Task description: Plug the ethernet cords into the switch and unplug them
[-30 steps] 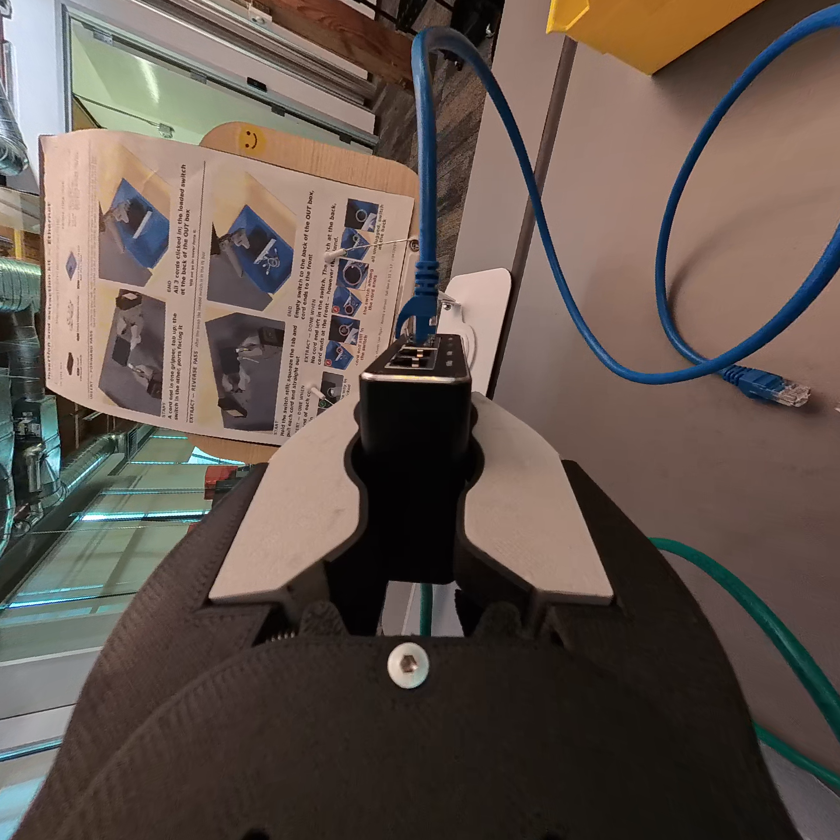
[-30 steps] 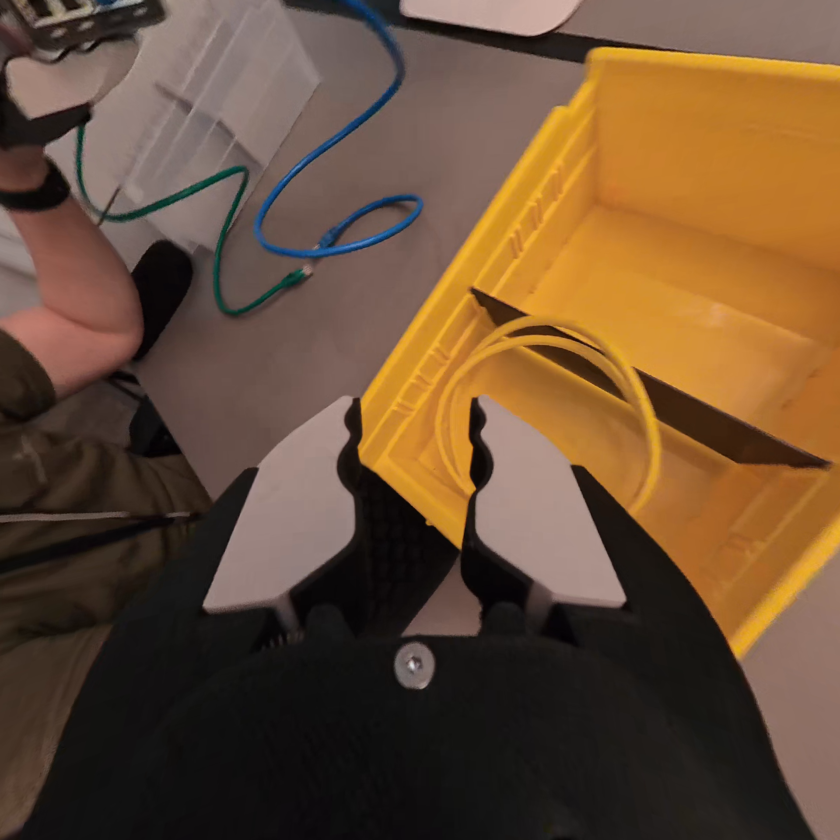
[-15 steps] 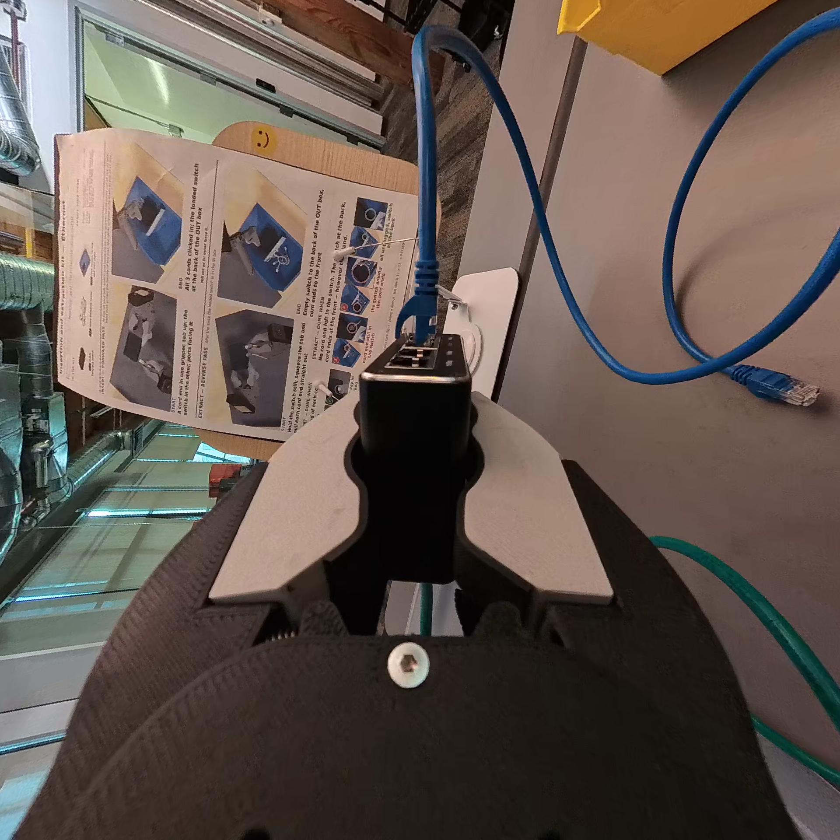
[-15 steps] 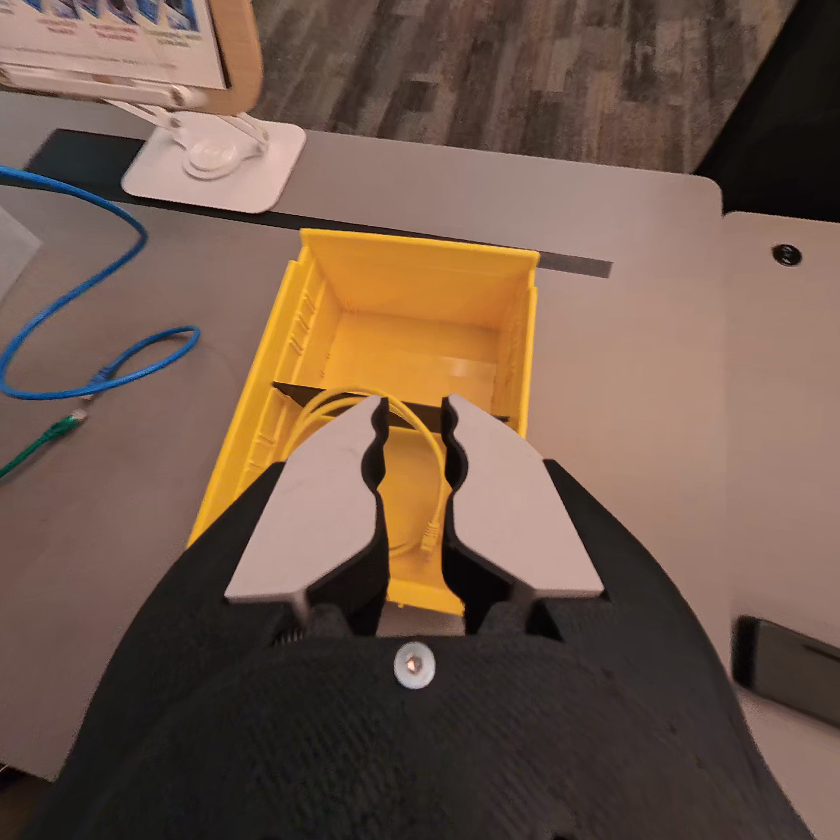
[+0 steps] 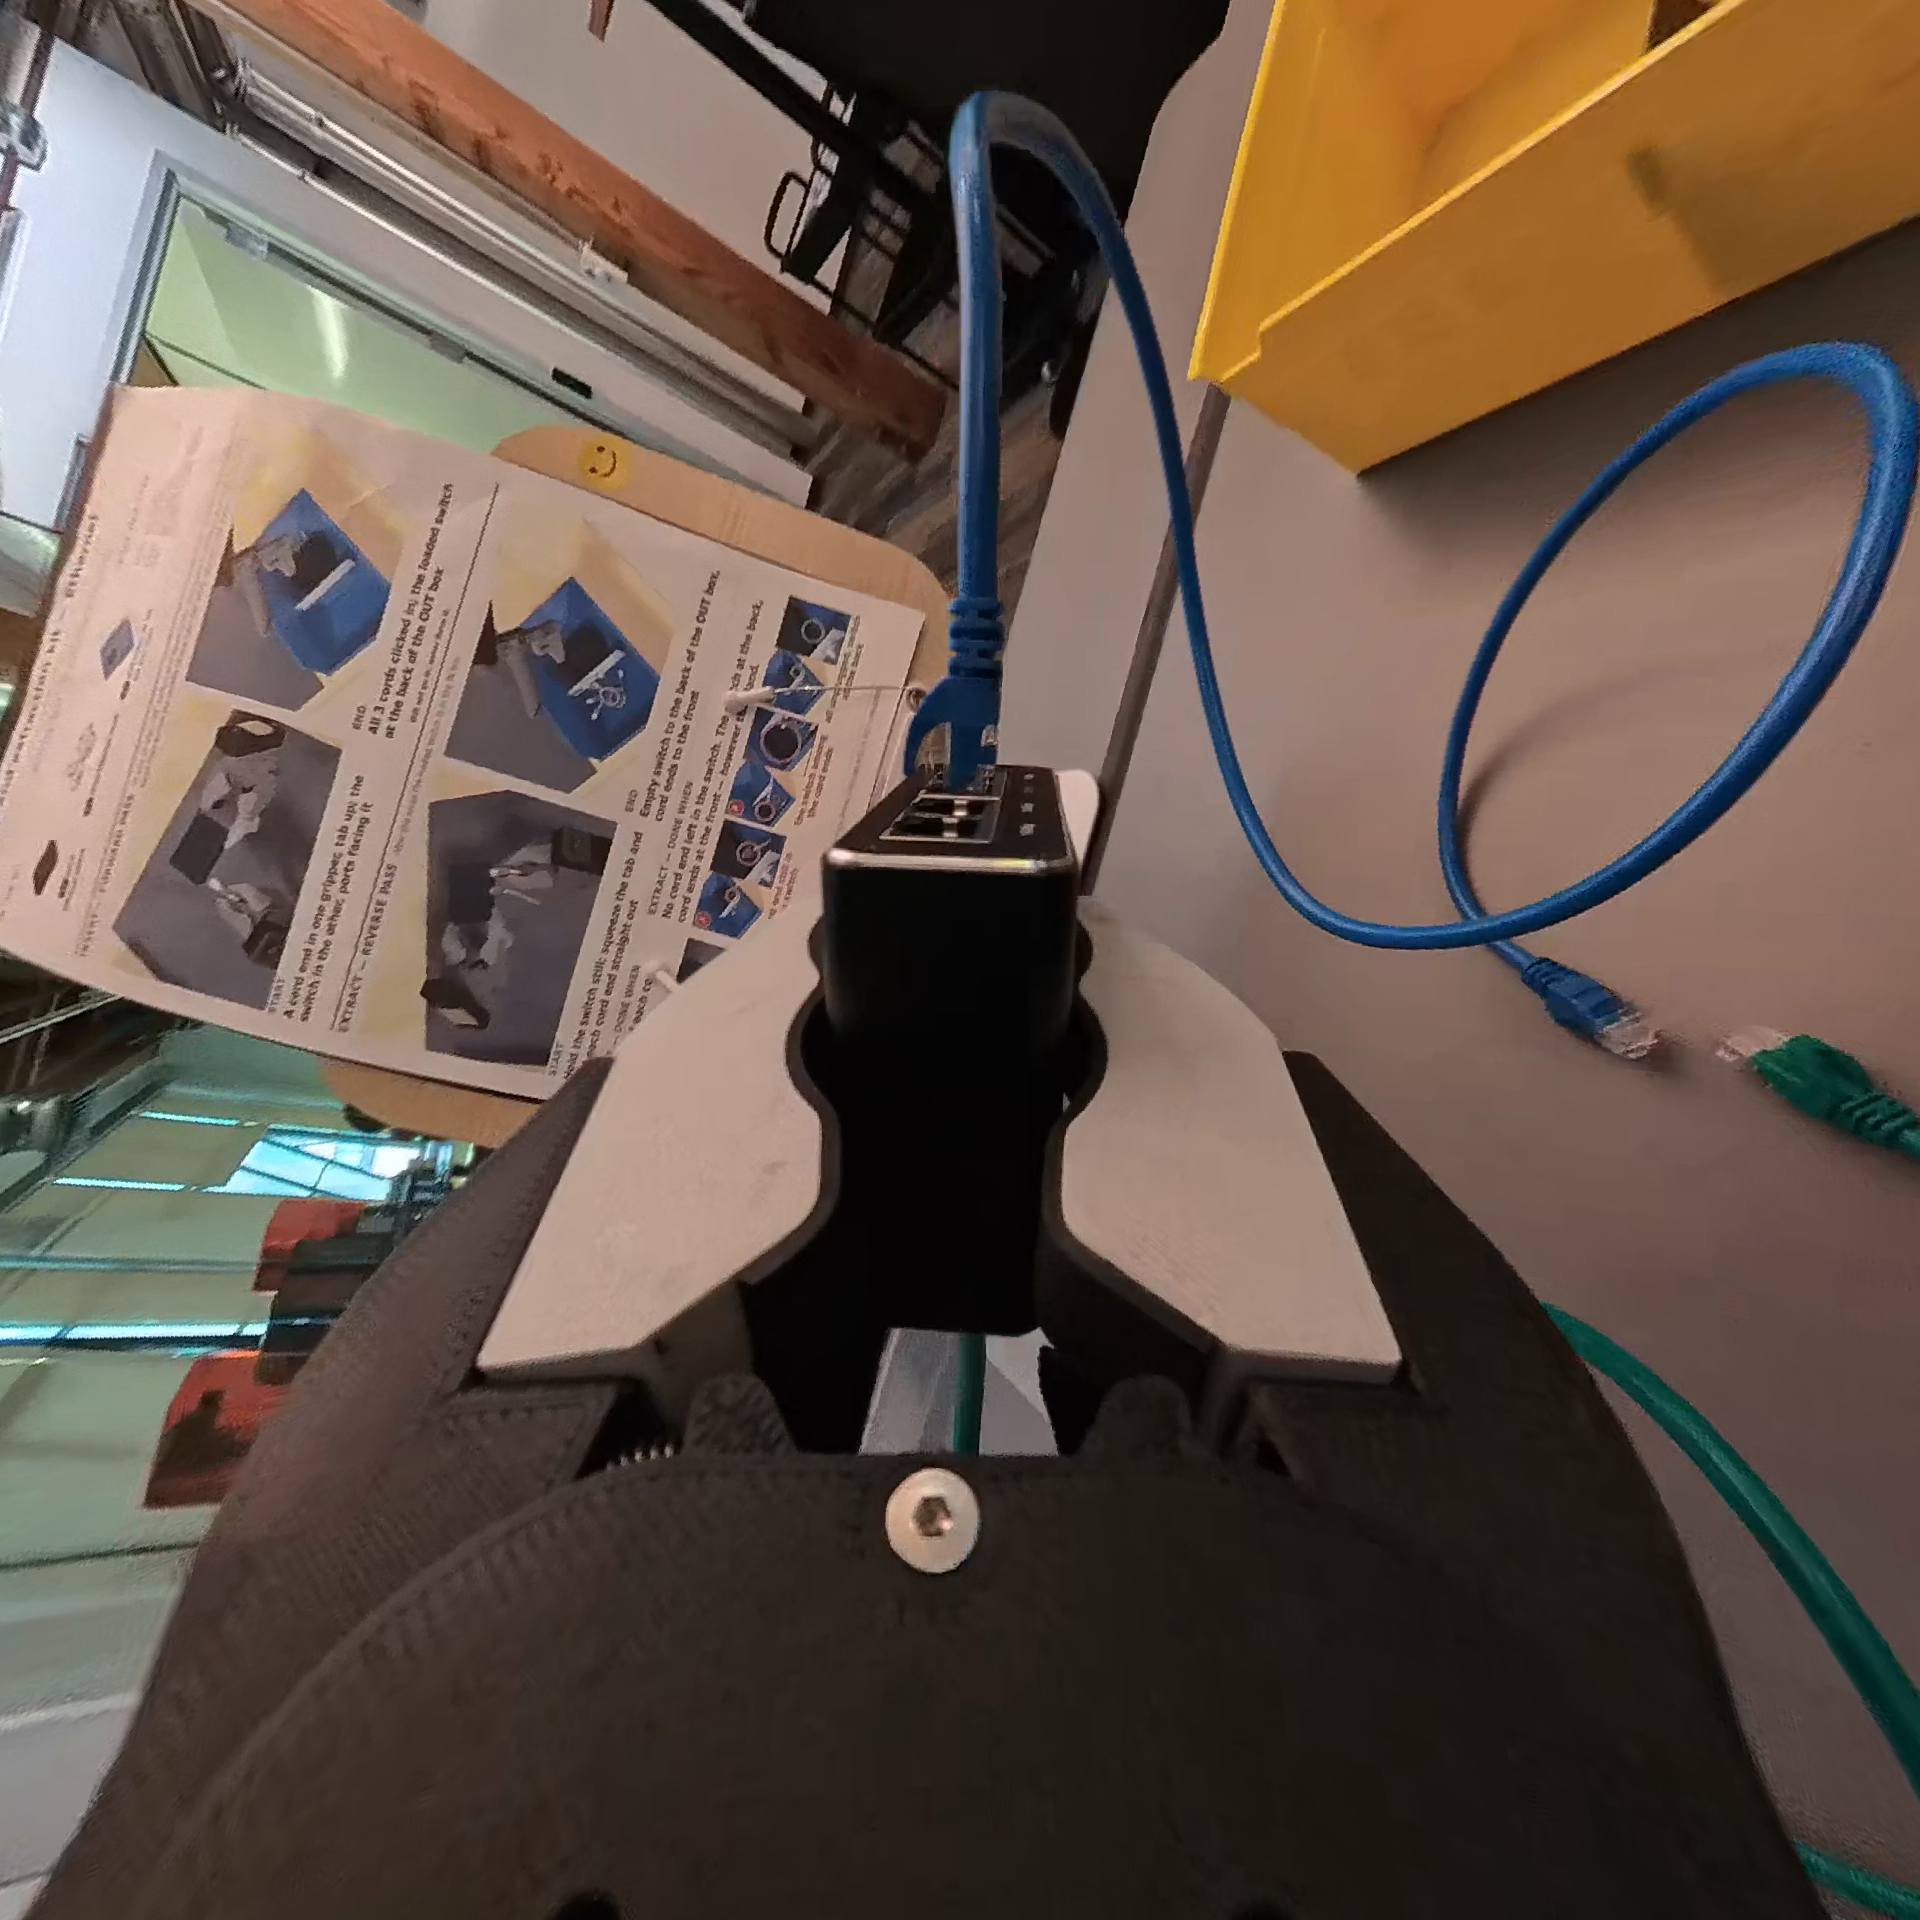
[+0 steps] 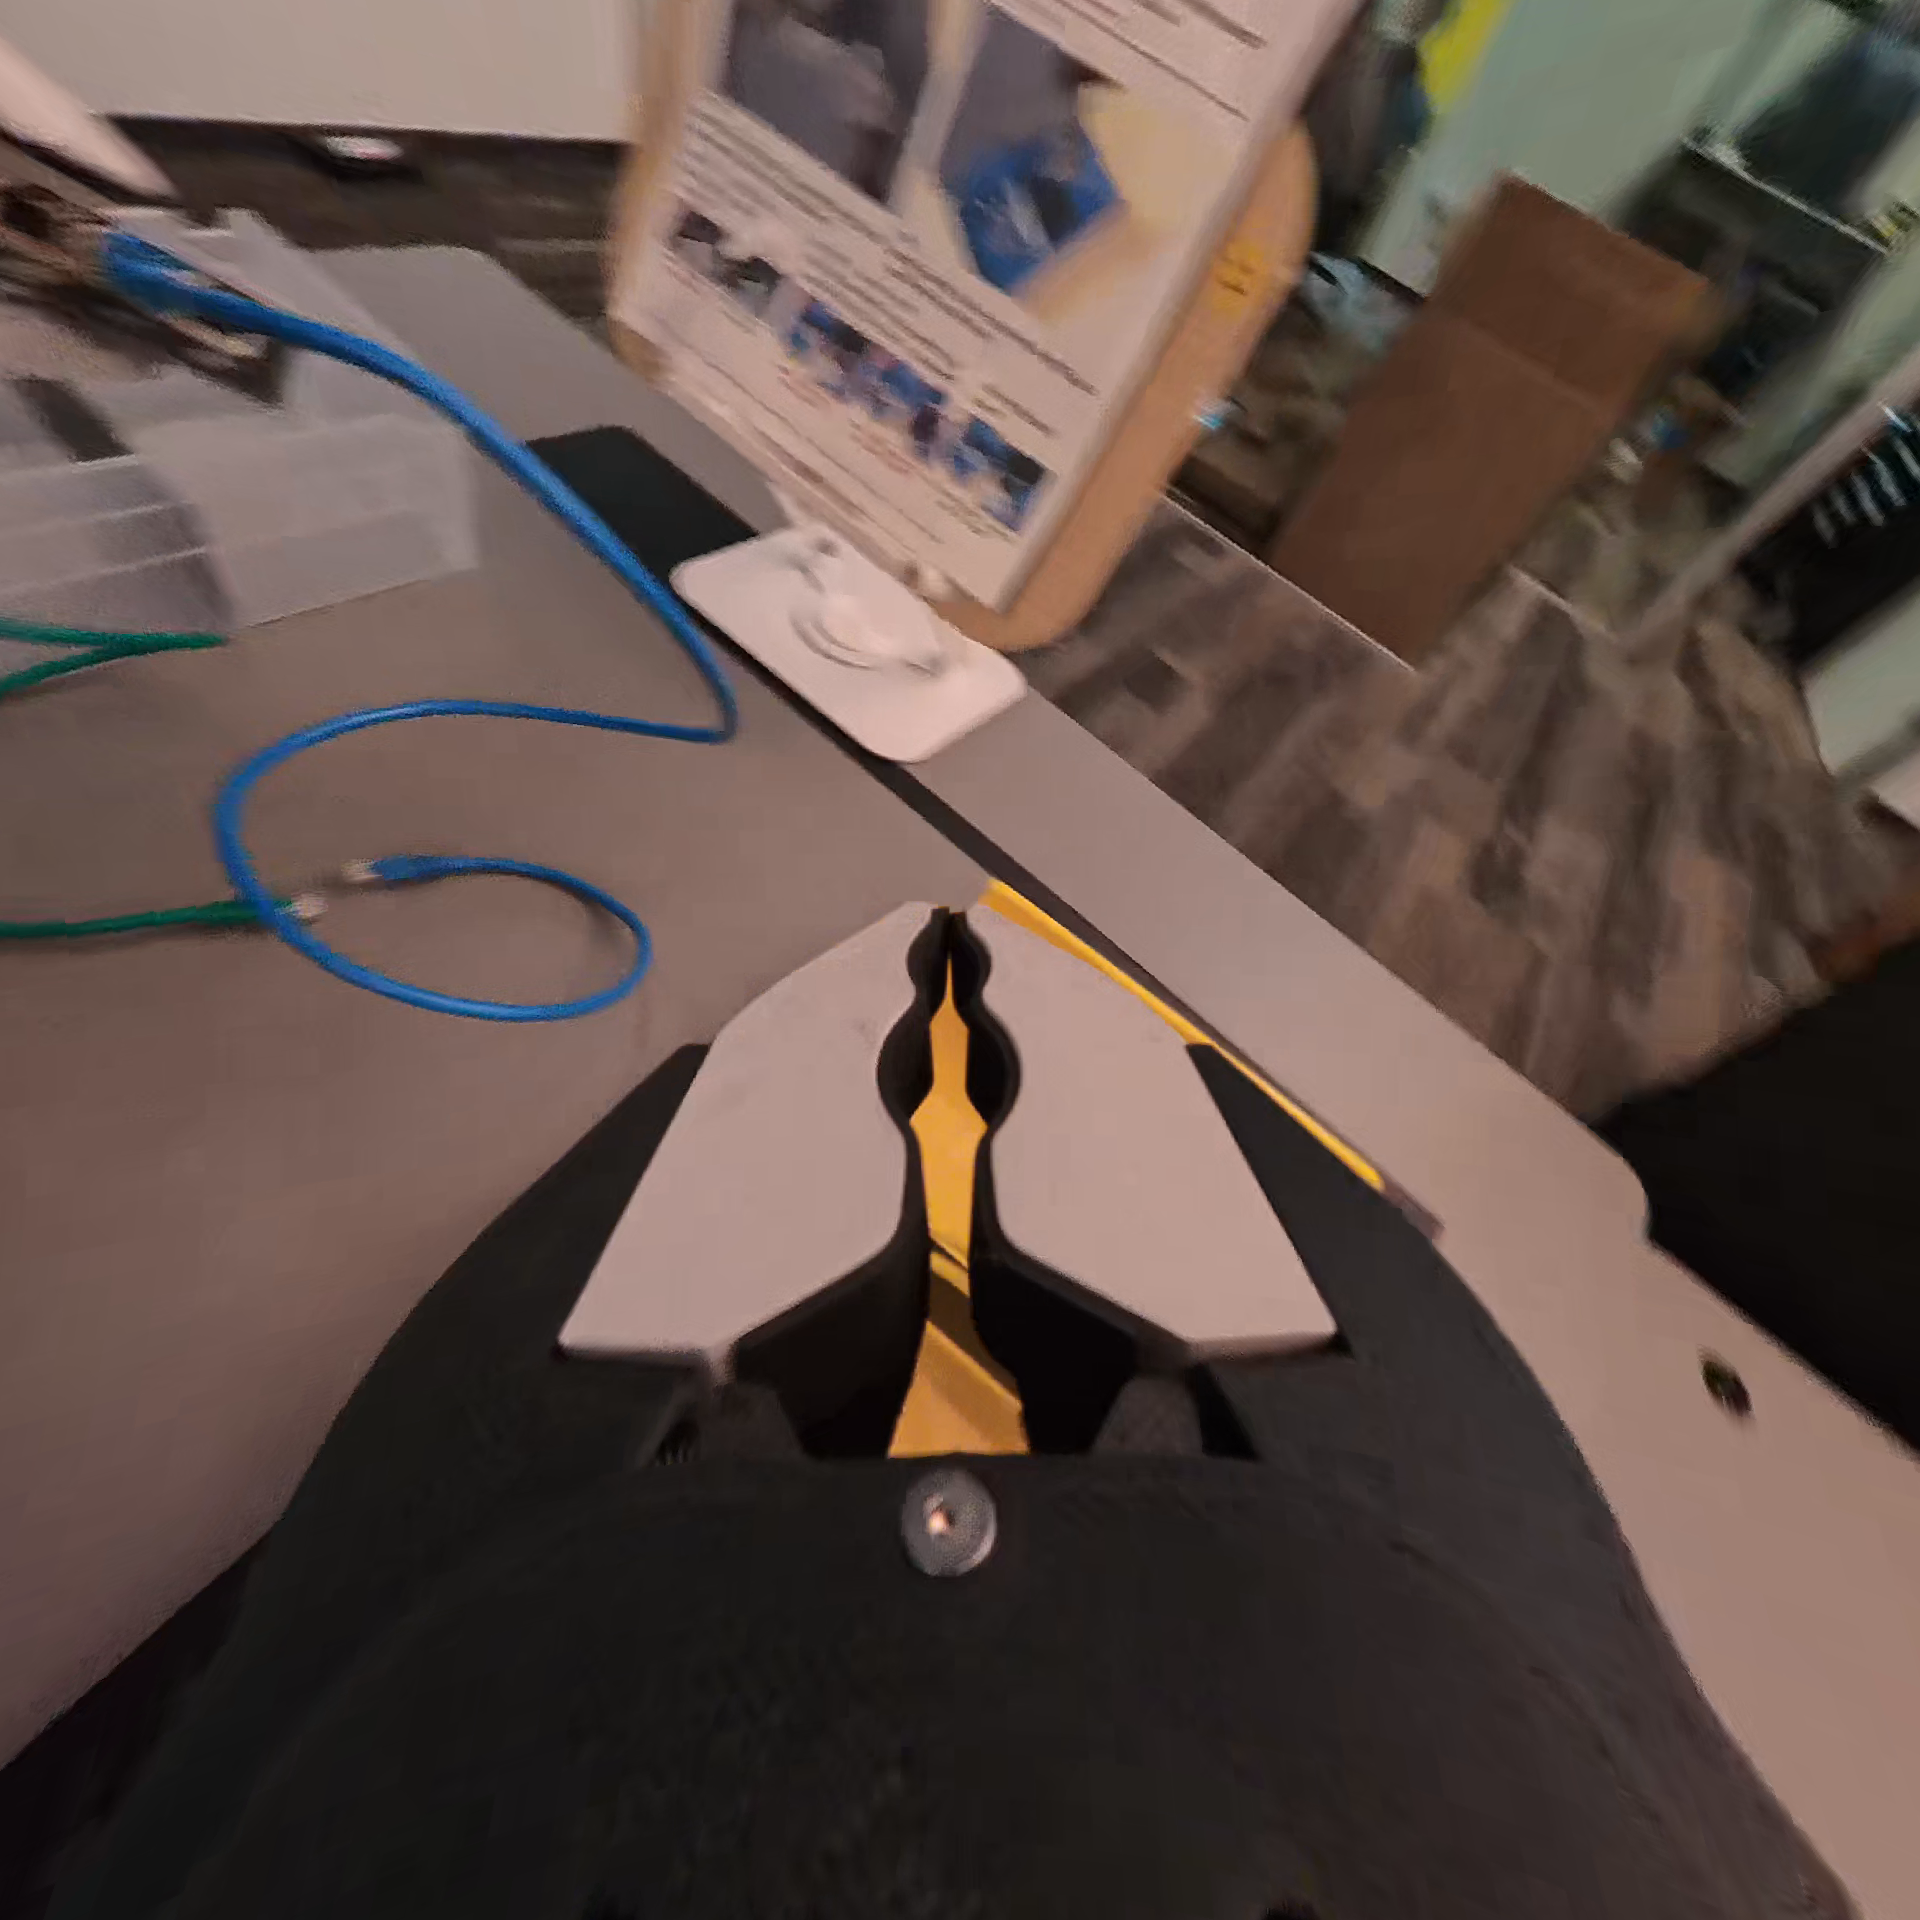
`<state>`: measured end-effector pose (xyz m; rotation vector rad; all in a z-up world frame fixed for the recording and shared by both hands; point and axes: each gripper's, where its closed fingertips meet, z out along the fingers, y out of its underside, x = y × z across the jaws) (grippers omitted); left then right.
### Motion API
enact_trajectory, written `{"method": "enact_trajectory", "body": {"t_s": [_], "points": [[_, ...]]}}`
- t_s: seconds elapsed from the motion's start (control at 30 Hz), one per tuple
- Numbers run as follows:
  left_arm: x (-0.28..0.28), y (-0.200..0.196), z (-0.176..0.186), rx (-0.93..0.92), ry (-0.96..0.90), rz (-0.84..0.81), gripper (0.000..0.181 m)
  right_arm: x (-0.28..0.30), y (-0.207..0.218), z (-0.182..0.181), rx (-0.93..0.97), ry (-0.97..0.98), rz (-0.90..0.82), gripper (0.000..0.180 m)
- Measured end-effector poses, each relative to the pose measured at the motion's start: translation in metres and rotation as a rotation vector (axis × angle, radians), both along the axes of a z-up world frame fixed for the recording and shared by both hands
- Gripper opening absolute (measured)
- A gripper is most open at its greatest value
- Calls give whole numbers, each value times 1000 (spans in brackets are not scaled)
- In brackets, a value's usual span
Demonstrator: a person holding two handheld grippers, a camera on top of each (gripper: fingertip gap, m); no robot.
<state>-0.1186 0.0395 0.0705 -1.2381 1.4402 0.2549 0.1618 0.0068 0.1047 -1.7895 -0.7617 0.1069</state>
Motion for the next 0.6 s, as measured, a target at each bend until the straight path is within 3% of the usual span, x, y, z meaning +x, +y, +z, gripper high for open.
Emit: {"method": "enact_trajectory", "body": {"t_s": [0.03, 0.1, 0.23, 0.37, 0.6], "points": [[0, -1, 1, -9, -8, -9, 37, -17, -2, -1, 8, -31, 68, 1], [1, -3, 4, 7, -16, -20, 37, -45, -4, -1, 50, -107, 149, 2], [7, -11, 6, 189, 78, -55, 36, -129, -21, 8, 189, -177, 396, 21], [24, -26, -2, 226, 125, -127, 36, -203, -44, 2, 376, -284, 604, 24], [34, -37, -6, 239, 155, -163, 36, -229, -40, -16, 505, -504, 564, 26]]}}
